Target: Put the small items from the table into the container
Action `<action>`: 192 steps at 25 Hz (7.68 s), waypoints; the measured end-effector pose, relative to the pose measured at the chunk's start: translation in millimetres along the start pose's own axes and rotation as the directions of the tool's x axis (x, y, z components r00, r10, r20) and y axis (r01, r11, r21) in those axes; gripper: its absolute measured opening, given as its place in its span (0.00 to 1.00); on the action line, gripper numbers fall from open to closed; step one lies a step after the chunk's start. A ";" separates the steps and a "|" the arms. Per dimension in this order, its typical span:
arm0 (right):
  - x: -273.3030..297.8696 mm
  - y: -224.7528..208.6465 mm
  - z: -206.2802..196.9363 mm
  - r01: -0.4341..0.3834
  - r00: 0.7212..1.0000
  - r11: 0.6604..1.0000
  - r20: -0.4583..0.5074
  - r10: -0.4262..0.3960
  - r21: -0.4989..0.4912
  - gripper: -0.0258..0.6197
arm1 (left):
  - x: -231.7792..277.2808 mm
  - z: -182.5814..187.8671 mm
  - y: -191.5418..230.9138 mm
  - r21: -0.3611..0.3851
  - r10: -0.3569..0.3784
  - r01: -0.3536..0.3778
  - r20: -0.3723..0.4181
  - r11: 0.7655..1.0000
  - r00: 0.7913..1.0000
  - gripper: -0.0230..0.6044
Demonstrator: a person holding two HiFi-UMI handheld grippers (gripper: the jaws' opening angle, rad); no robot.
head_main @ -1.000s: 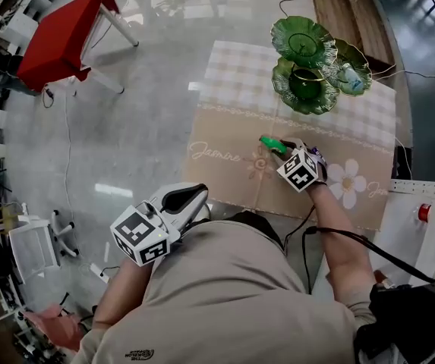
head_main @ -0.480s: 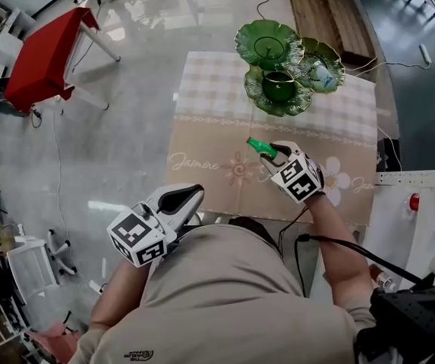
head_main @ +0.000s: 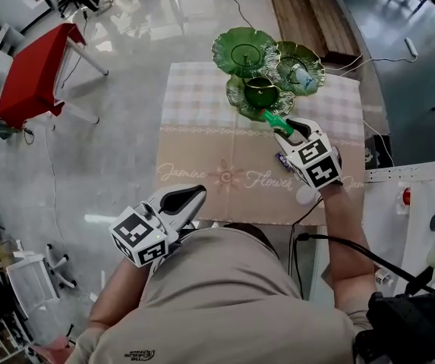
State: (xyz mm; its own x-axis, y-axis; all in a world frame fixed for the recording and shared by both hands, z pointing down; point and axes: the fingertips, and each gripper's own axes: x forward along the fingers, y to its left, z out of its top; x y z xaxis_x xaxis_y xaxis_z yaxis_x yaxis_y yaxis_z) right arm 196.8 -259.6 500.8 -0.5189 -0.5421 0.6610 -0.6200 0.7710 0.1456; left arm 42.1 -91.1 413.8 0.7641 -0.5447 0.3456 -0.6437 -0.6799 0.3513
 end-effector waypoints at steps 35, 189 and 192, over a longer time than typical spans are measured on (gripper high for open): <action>47.0 -129.9 9.4 0.280 0.958 0.950 -0.113 -0.265 0.140 0.33 | -47.7 -19.9 25.8 -0.095 0.132 -0.131 0.014 0.987 0.991 0.05; 9.1 -54.7 27.1 0.201 0.978 0.973 0.039 -0.206 0.116 0.18 | -20.0 -13.5 6.3 -0.030 -0.028 0.028 -0.010 0.999 1.000 0.05; 21.6 -69.5 35.6 0.224 0.973 0.966 0.024 -0.228 0.129 0.18 | -28.8 -18.0 12.0 -0.043 -0.003 0.003 -0.006 0.999 1.000 0.05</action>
State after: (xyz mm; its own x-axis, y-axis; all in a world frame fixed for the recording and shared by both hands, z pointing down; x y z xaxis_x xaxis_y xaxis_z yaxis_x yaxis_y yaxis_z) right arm 207.8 -336.8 478.7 -0.3775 -0.7118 0.5923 -0.7911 0.5804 0.1933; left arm 11.6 -74.7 423.8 0.7659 -0.5394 0.3498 -0.6426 -0.6596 0.3899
